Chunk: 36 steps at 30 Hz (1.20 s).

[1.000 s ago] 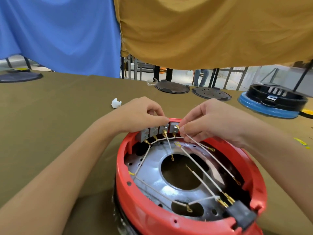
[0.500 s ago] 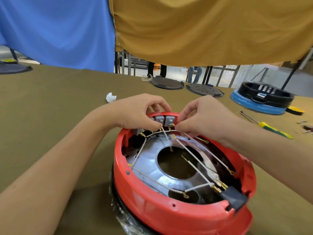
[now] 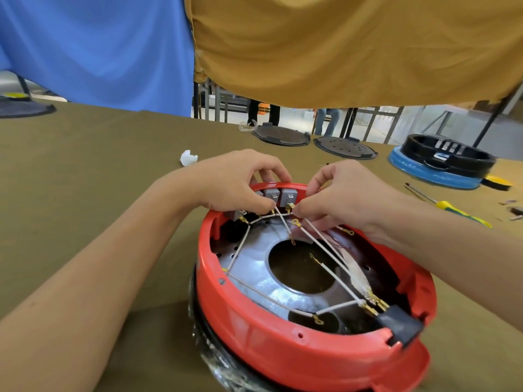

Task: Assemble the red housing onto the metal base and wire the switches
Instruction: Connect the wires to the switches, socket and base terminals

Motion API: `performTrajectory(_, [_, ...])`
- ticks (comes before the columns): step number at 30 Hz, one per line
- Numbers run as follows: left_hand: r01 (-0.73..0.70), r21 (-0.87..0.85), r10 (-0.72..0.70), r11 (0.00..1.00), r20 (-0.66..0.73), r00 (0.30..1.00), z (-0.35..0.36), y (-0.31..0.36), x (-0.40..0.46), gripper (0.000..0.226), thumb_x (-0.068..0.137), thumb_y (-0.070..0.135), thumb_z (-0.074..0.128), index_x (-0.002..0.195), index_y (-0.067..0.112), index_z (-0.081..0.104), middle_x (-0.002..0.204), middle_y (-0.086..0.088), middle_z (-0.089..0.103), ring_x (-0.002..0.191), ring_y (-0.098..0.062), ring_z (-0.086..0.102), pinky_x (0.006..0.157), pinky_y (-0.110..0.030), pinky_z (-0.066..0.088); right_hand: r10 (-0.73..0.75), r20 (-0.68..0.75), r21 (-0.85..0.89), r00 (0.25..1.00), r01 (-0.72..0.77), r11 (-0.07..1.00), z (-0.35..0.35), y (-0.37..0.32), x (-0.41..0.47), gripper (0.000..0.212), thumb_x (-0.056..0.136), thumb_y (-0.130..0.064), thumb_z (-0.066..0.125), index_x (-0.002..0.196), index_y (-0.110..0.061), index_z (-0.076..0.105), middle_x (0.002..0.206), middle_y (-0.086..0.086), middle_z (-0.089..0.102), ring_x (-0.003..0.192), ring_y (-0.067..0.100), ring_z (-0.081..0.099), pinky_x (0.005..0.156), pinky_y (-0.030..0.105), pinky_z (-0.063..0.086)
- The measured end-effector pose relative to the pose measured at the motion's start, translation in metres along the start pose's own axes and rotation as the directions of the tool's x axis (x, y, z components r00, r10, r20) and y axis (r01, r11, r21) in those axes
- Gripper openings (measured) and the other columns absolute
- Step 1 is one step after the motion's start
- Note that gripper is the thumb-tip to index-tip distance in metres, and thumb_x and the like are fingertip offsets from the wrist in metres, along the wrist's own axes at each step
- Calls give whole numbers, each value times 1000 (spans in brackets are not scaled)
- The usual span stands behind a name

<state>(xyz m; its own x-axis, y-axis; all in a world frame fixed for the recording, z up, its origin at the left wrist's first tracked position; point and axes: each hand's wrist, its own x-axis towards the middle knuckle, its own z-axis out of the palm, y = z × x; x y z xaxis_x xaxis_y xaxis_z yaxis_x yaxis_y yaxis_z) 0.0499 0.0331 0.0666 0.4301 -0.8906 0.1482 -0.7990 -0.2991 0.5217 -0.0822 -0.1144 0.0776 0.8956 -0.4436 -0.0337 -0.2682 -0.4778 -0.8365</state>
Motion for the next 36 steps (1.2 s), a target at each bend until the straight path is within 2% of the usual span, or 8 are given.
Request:
performTrajectory(4, [6,-13,-6,1000,10,1000,0,-1,0,40,83,26,73,119,39,62,106,13,64,89,-13,68,80,-42,60,42,23,62,999,-43,997,1,0,-2,25,74,12,76,83,-2,57,62,20,68,57,31,72,52,32,59])
performTrajectory(7, [9,-10,-9,1000,8,1000,0,0,0,41,82,25,74,119,39,62,107,12,65,89,-15,68,80,-43,59,50,1,72,999,-50,996,1,0,-1,26,72,9,79,79,-4,57,54,14,66,50,23,69,48,28,57])
performTrajectory(12, [2,-1,-2,1000,4,1000,0,1,0,40,83,25,73,119,38,61,105,10,66,85,-14,68,76,-42,60,56,-2,79,998,-56,995,1,1,1,26,71,8,81,77,-4,58,58,17,68,53,25,70,48,28,56])
performTrajectory(17, [7,2,-7,1000,5,1000,0,1,0,40,83,25,73,119,38,61,104,12,66,86,-15,68,80,-42,59,64,2,81,998,-63,995,2,2,2,26,72,7,81,77,-5,58,68,22,72,59,28,73,51,28,57])
performTrajectory(26, [12,-2,-12,1000,11,1000,1,1,1,40,83,27,72,119,39,61,104,13,64,84,-11,68,76,-39,60,77,0,61,997,-76,995,3,-2,3,26,73,7,79,78,-5,57,68,22,72,60,28,73,56,36,62])
performTrajectory(32, [3,-12,-3,1000,7,1000,0,0,1,39,83,25,72,118,38,62,102,12,65,84,-13,68,75,-39,60,106,-39,100,994,-101,990,7,-2,5,26,71,10,79,72,-5,57,69,24,71,54,26,71,50,31,59])
performTrajectory(36, [-2,-26,2,1000,1,1000,1,0,0,39,83,24,73,118,38,63,101,11,64,82,-12,68,75,-40,61,121,-83,131,989,-110,985,11,-1,5,31,72,10,78,80,-7,53,71,23,70,59,29,72,57,40,62])
